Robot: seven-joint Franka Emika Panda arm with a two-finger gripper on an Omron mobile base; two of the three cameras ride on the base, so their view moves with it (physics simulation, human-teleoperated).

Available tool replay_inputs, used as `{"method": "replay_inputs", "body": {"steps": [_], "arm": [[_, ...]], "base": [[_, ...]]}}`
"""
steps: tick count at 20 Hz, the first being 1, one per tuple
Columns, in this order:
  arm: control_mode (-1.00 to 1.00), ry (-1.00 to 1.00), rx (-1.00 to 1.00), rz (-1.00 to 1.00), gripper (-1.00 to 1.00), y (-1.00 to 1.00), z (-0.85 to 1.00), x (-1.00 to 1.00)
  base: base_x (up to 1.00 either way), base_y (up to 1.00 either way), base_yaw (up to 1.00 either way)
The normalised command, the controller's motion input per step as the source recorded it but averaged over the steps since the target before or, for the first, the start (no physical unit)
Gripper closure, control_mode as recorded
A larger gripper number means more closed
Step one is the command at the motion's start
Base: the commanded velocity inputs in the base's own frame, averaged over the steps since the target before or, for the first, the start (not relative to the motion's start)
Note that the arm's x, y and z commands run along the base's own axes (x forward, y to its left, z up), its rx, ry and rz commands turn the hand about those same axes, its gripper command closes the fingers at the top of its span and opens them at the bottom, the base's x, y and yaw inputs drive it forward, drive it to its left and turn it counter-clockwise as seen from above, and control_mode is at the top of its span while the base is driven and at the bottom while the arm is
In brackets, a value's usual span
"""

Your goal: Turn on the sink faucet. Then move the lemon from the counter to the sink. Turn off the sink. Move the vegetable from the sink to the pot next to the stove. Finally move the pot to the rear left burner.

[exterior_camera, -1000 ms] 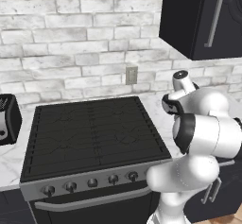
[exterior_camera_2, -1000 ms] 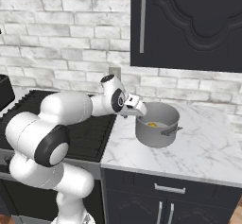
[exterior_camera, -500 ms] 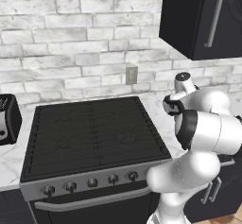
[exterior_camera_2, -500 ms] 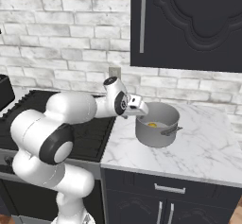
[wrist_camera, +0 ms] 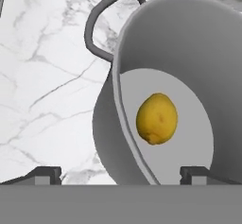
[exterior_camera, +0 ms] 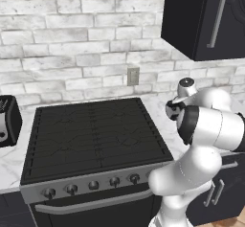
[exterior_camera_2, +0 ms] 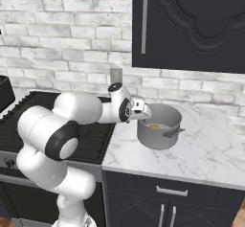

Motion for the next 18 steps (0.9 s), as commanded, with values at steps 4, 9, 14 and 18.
{"method": "replay_inputs", "body": {"steps": [4, 9, 14, 18], "arm": [[-1.00, 0.00, 0.00, 0.06, -1.00, -0.08, -0.01, 0.24], [-1.00, 0.00, 0.00, 0.07, -1.00, -0.06, -0.07, 0.21], [-1.00, 0.00, 0.00, 0.07, -1.00, -0.02, -0.22, 0.11], [-1.00, 0.00, 0.00, 0.03, -1.00, 0.00, -0.36, 0.00]], "base": [[0.00, 0.00, 0.00], [0.00, 0.00, 0.00], [0.00, 0.00, 0.00], [0.00, 0.00, 0.00]]}}
